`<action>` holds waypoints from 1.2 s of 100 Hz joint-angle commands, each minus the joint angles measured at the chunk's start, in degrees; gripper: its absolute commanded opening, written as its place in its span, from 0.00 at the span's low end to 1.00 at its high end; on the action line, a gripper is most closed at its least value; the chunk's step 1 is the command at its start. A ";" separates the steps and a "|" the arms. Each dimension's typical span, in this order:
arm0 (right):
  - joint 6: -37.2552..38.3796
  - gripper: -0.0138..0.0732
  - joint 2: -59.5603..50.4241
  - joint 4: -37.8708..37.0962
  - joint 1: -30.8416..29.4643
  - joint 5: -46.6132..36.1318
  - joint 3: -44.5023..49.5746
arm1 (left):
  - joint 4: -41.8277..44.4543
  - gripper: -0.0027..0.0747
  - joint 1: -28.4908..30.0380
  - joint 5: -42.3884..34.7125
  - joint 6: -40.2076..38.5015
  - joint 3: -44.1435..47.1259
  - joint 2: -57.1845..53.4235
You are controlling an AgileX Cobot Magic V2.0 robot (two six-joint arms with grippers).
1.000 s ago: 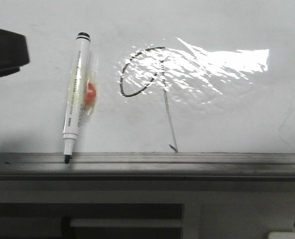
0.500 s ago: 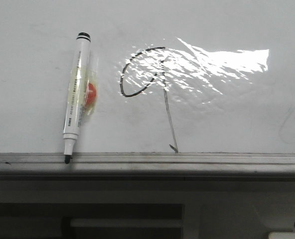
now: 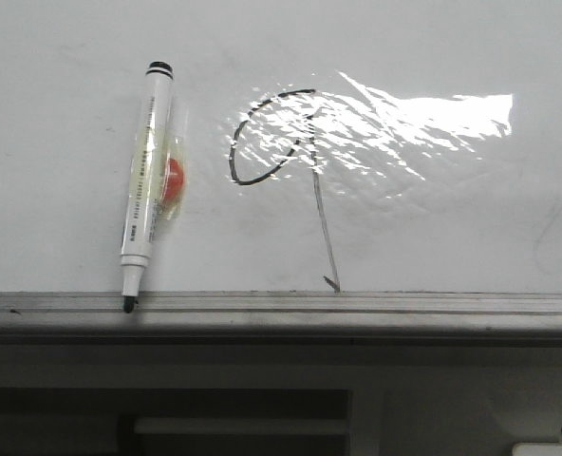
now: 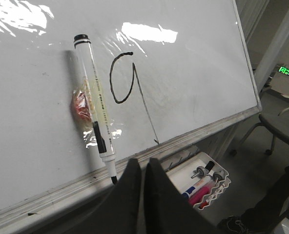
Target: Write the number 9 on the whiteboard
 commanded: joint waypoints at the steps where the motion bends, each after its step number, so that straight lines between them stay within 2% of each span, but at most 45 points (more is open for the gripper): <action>1: -0.22 0.09 0.63 -0.58 0.13 -4.12 -1.38 | 0.16 0.01 -0.16 -4.12 -0.64 1.06 0.12; 36: -0.22 0.09 0.63 -0.58 0.13 -4.12 -1.38 | 0.16 0.01 0.98 -3.81 -0.64 1.06 -0.95; 44: -0.22 0.09 0.63 -0.58 0.13 -4.12 -1.38 | -0.44 0.01 3.27 0.05 -0.64 1.06 -3.77; 60: -0.22 0.09 0.63 -0.58 0.13 -4.12 -1.38 | 0.22 0.01 11.29 16.94 -0.32 1.06 -14.38; 69: -0.22 0.09 0.63 -0.58 0.13 -4.12 -1.38 | 0.22 0.01 16.42 23.86 4.87 1.06 -20.68; 85: -0.22 0.09 0.63 -0.58 0.13 -4.12 -1.38 | 0.22 0.01 27.61 24.85 19.16 1.15 -27.76; 101: -0.22 0.09 0.63 -0.58 0.13 -4.12 -1.38 | 0.22 0.01 36.53 26.79 19.56 1.15 -30.71; 120: -0.22 0.09 0.63 -0.58 0.13 -4.12 -1.38 | 0.22 0.01 43.46 29.56 19.46 1.15 -31.90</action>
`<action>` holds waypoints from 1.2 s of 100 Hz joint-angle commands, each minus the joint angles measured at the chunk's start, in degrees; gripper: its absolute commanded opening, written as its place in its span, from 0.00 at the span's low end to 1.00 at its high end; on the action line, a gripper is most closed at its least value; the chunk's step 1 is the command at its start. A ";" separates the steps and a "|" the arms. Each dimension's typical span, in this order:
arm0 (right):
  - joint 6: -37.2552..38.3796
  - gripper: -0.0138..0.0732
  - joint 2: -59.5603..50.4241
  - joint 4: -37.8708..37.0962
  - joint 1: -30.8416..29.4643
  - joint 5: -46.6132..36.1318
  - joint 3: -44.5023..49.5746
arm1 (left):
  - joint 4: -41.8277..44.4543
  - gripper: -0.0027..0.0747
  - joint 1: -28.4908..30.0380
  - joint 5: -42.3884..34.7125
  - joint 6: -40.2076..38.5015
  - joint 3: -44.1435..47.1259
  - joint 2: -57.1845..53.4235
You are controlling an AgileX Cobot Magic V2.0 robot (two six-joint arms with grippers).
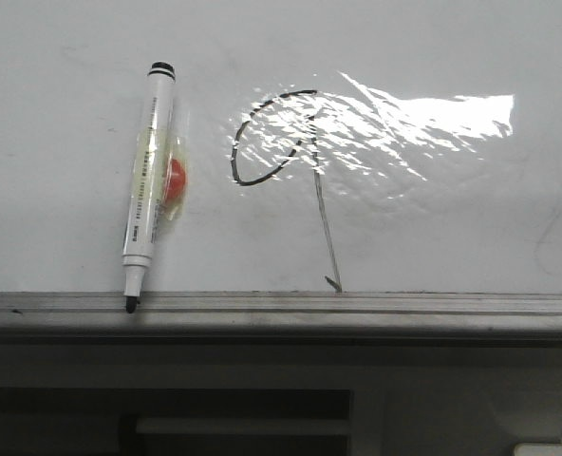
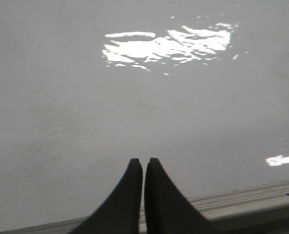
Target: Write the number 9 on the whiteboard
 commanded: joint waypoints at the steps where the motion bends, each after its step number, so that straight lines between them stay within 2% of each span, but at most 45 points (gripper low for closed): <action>1: -0.22 0.09 0.63 -0.58 0.13 -4.12 -1.38 | 0.00 0.01 2.54 -3.12 0.08 1.15 -1.64; 13: -0.22 0.09 0.63 -0.58 0.13 -4.12 -1.38 | 0.00 0.01 4.15 -1.38 -2.57 1.15 -1.64; 31: -0.22 0.09 0.63 -0.58 0.13 -4.12 -1.38 | 0.12 0.01 4.94 6.28 -4.29 1.15 -1.64; 120: -0.22 0.09 0.63 -0.58 0.13 -4.12 -1.38 | -0.27 0.01 5.79 6.28 -3.95 1.15 -1.64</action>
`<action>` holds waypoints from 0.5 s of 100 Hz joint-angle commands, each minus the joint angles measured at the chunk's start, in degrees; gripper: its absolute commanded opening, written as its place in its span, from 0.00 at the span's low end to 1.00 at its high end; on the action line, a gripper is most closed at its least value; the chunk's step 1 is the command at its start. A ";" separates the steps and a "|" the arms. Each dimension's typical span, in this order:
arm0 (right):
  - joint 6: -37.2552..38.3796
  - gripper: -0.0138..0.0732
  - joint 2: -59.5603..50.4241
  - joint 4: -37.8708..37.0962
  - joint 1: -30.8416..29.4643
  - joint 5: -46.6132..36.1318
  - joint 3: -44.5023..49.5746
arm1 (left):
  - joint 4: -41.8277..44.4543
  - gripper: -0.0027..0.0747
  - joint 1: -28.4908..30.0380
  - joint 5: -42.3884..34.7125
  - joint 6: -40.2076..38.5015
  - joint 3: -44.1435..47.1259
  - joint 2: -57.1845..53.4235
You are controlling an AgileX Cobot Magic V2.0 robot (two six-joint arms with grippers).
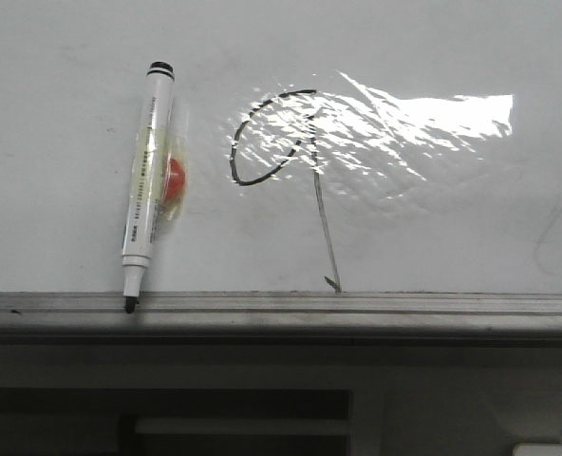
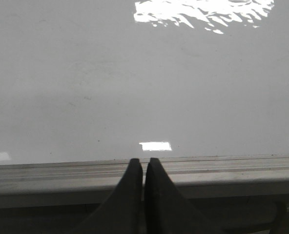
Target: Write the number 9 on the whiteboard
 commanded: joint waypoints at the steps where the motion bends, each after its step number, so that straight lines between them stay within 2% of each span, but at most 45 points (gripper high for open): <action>1: -0.22 0.09 0.63 -0.58 0.13 -4.12 -1.38 | -0.49 0.01 0.14 -2.27 -0.47 1.14 -1.64; 19: -0.22 0.09 0.63 -0.58 0.13 -4.35 -0.34 | -0.49 0.01 0.14 -2.27 -0.47 1.14 -1.64; 24: -0.22 0.09 0.63 -1.32 0.13 -7.03 0.27 | -0.49 0.01 0.14 -2.27 -0.47 1.14 -1.64; 31: -0.22 0.09 0.63 -2.69 -0.57 -15.30 2.34 | -0.49 0.01 0.14 -2.27 -0.47 1.14 -1.64; 36: -0.22 0.09 0.63 -4.13 -1.71 -24.86 4.41 | -0.49 0.01 0.14 -2.27 -0.47 1.14 -1.64; 50: -0.22 0.09 0.63 -5.74 -8.73 -47.18 10.83 | -0.49 0.01 0.14 -2.27 -0.47 1.14 -1.64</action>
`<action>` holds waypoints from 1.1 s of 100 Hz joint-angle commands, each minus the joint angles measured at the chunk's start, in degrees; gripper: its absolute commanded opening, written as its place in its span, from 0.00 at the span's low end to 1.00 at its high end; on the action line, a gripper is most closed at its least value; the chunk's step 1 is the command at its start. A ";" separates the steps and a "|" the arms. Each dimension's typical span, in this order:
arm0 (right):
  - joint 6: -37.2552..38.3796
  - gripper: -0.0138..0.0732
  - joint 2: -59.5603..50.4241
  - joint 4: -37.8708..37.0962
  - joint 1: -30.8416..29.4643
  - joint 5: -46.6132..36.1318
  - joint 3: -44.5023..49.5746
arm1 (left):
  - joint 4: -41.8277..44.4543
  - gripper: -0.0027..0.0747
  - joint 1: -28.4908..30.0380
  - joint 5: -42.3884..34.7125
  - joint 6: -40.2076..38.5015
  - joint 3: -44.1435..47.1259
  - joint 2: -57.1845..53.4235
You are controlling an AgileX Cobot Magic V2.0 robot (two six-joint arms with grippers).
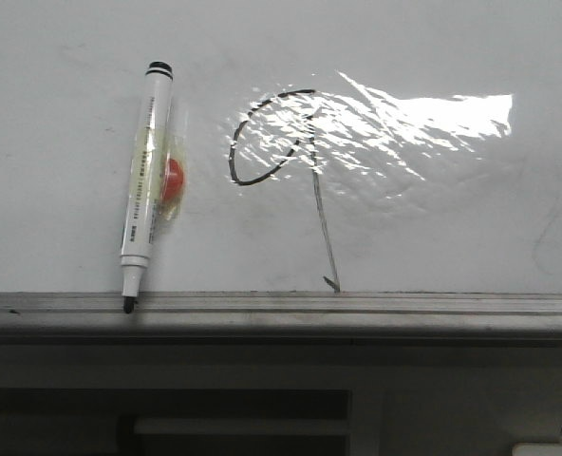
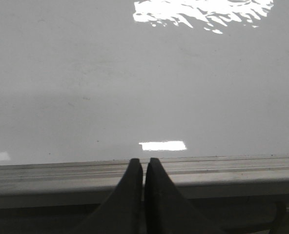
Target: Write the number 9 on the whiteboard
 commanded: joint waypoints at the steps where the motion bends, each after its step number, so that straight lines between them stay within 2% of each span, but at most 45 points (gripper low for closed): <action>1: -0.22 0.09 0.63 -1.65 -5.00 -18.41 1.93 | -0.49 0.01 0.14 -2.27 -0.47 1.14 -1.64; 7: -0.22 0.09 0.63 -1.65 -9.79 -23.03 4.21 | -0.49 0.01 0.14 -2.27 -0.47 1.14 -1.64; 14: -0.22 0.09 0.63 -1.65 -15.04 -24.23 5.97 | -0.49 0.01 0.14 -2.27 -0.47 1.14 -1.64; 27: 0.05 0.09 0.63 -1.65 -26.09 -16.95 5.85 | -0.49 0.01 0.14 -2.27 -0.47 1.14 -1.64; 38: 3.14 0.09 0.63 -1.65 -34.64 -11.71 5.85 | -0.49 0.01 0.14 -2.27 -0.47 1.14 -1.64; 51: 5.29 0.09 0.63 -1.65 -42.29 -0.86 5.85 | -0.49 0.01 0.14 -2.27 -0.47 1.14 -1.64; 62: 5.29 0.09 0.63 -1.65 -45.76 8.34 5.85 | -0.49 0.01 0.14 -2.27 -0.47 1.14 -1.64; 80: 5.14 0.09 -1.49 -1.65 -47.76 23.84 5.95 | -0.49 0.01 0.14 -2.27 -0.47 1.14 -1.64; 89: 4.45 0.09 -1.49 -1.78 -47.79 27.80 5.95 | -0.49 0.01 0.14 -2.27 -0.47 1.14 -1.64; 110: 4.27 0.09 -1.49 -1.94 -47.79 27.80 5.95 | -0.49 0.01 0.14 -2.27 -0.47 1.14 -1.64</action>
